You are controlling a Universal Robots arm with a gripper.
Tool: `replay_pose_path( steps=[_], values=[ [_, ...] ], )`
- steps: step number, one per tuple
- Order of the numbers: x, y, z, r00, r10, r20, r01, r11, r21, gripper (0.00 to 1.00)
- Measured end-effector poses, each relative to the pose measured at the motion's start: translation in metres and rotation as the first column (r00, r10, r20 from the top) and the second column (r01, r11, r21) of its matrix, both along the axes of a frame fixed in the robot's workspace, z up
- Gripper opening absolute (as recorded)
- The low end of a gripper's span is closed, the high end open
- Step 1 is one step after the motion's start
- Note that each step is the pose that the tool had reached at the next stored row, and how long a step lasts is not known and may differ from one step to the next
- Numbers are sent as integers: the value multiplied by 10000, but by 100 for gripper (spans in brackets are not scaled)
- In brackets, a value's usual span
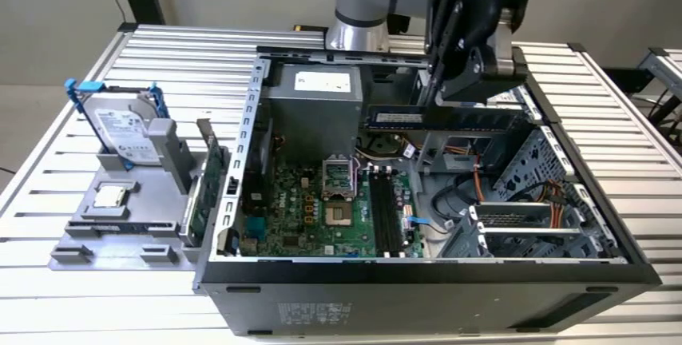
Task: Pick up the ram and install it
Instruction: 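Pick up the ram and move it above insertion slot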
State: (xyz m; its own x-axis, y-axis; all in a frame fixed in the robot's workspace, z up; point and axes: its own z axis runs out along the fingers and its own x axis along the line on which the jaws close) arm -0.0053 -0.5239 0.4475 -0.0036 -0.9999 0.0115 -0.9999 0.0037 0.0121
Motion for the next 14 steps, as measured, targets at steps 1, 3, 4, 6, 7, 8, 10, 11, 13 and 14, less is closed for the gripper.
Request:
replay_pose_path(
  steps=[1, 3, 4, 6, 7, 8, 10, 11, 13, 14],
  values=[
    [24, 0, -5, 10000, 0, 0, 0, 10000, 0, 0],
    [26, 0, -5, 10000, -5, -7, 5, 10000, -2, 0],
    [26, 0, -5, 10000, -5, -7, 5, 10000, -3, 0],
    [28, 20, -11, 10000, -9, -8, 9, 10000, 1, 0],
    [29, 45, -15, 10000, -15, -10, 15, 10000, -2, 0],
    [30, 67, -22, 10000, -22, -11, 22, 10000, -1, 0],
    [32, 116, -39, 10000, -38, -13, 38, 10000, -1, 0],
    [33, 138, -48, 10000, -46, -14, 46, 10000, -2, 0],
    [37, 182, -68, 10000, -60, -15, 60, 10000, 0, 0],
    [40, 207, -76, 10000, -65, -16, 65, 10000, -1, 0]
  ],
)
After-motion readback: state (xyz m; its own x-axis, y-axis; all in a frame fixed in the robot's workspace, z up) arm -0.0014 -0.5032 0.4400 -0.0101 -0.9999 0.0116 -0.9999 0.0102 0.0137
